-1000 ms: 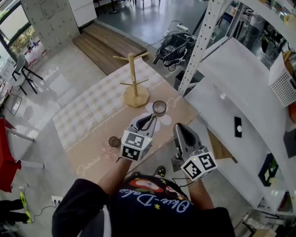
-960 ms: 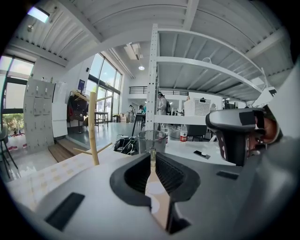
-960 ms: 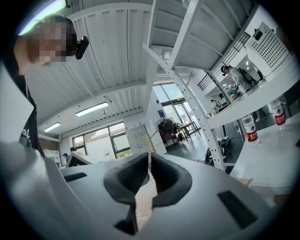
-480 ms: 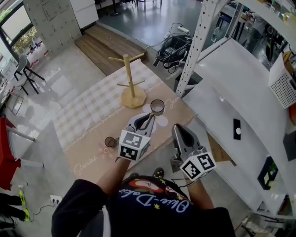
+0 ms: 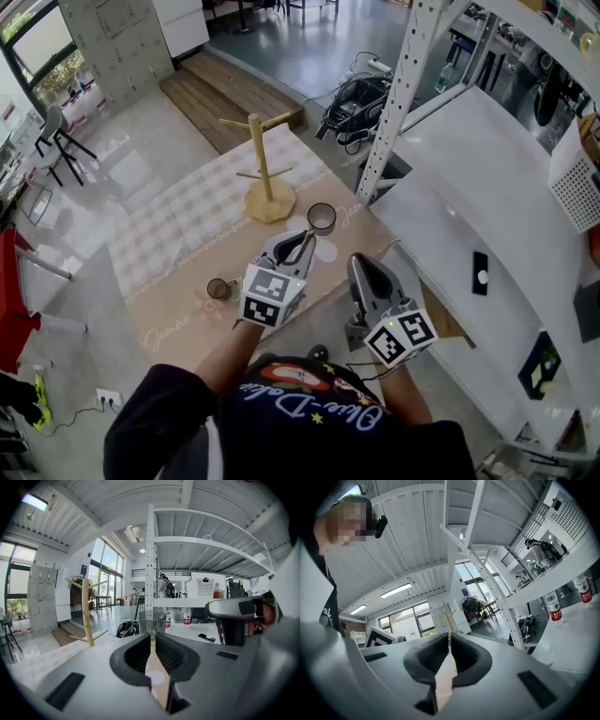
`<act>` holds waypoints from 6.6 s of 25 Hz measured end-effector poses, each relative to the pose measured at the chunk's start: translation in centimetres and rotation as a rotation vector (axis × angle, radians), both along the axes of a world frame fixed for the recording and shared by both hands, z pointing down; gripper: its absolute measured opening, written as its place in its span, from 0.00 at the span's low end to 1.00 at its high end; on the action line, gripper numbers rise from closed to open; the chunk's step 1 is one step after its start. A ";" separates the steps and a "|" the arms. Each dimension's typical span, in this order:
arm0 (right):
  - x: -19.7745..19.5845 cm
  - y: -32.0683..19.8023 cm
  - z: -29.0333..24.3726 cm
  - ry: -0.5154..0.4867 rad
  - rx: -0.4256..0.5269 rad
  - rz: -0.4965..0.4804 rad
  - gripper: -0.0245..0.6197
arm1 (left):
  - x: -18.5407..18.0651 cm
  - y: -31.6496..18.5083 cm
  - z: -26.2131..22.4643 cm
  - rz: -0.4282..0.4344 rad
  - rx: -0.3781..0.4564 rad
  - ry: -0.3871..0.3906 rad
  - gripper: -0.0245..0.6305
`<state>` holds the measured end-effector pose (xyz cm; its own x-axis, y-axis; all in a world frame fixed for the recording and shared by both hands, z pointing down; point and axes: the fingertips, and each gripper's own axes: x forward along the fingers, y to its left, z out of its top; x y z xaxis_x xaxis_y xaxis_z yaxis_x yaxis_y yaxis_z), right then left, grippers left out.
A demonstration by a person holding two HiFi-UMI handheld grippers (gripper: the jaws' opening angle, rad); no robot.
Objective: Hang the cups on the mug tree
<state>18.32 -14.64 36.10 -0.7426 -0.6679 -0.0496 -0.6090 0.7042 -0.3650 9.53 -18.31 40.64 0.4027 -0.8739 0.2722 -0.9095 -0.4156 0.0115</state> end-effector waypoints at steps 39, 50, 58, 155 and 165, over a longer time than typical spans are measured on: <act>0.1 -2.4 1.2 -0.048 -0.049 -0.080 0.08 | -1.5 -1.8 -3.1 -0.127 0.079 0.020 0.10; -1.3 -2.8 1.1 -0.047 -0.046 -0.120 0.08 | -2.2 -2.4 -3.5 -0.140 0.088 0.029 0.10; -2.8 -2.0 1.5 -0.040 -0.057 -0.166 0.08 | -3.2 -2.3 -3.9 -0.156 0.093 0.032 0.10; -3.1 -10.0 0.8 0.010 -0.029 -0.141 0.08 | -8.6 -14.8 -7.2 -0.218 0.091 0.535 0.10; -4.4 -9.9 1.1 0.012 -0.033 -0.163 0.08 | -9.2 -14.7 -7.6 -0.198 0.087 0.669 0.10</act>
<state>13.96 -24.49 37.23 -0.8416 -0.5398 -0.0206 -0.4921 0.7818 -0.3828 0.28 -33.02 32.99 0.2905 -0.9554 -0.0534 -0.7772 -0.2681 0.5693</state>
